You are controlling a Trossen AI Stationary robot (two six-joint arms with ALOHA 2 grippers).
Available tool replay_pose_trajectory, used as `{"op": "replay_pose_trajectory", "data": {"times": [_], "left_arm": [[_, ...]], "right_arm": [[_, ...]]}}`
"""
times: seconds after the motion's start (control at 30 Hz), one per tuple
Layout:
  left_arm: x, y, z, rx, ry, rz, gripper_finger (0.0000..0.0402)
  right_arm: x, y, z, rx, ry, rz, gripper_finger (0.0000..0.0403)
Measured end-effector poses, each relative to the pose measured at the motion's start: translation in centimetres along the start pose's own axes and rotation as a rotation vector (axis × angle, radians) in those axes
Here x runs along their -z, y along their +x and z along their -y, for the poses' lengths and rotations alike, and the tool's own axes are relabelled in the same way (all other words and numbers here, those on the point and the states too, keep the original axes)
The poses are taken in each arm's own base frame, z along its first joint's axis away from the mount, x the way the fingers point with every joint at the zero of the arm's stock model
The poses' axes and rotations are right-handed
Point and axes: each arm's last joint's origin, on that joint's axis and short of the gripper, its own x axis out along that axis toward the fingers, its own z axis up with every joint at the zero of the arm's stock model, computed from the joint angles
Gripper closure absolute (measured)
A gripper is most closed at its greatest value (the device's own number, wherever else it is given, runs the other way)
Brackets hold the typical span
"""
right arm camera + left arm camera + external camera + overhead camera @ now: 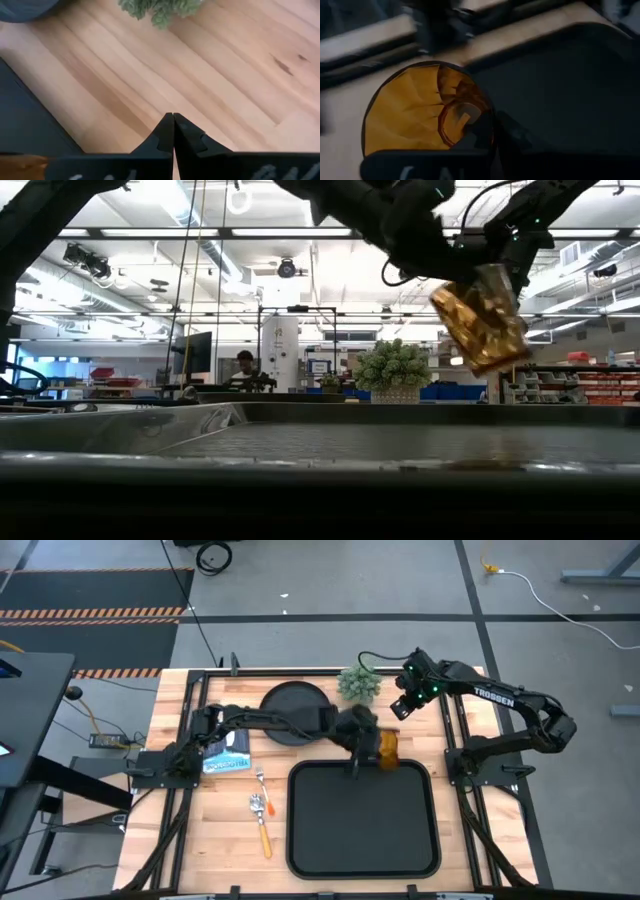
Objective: Pick and place plate/cup/fork/spoon on tray
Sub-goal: Put the brown cup on the black tray, then put the black plate on the black tray
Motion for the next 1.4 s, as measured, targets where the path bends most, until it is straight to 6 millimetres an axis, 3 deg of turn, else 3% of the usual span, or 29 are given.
{"op": "replay_pose_trajectory", "data": {"times": [0.33, 0.9, 1.2, 1.4], "left_arm": [[-0.3, 5.3, 4.5, 0.053, 0.073, -0.107, 0.0385], [-1.4, 5.8, 6.9, 0.139, 0.148, -0.116, 0.0379], [-1.8, 5.9, 7.0, 0.052, 0.232, -0.115, 0.0295], [-2.1, 6.0, 7.5, -0.008, 0.372, -0.116, 0.0260]], "right_arm": [[-0.2, -0.4, 1.4, 0.028, 0.016, 0.014, 0.0396], [-0.5, -0.4, 1.3, 0.015, -0.008, 0.036, 0.0396], [-0.4, -0.4, 1.3, 0.014, -0.009, 0.035, 0.0396], [-0.4, -0.4, 1.3, 0.012, -0.009, 0.035, 0.0396]]}}
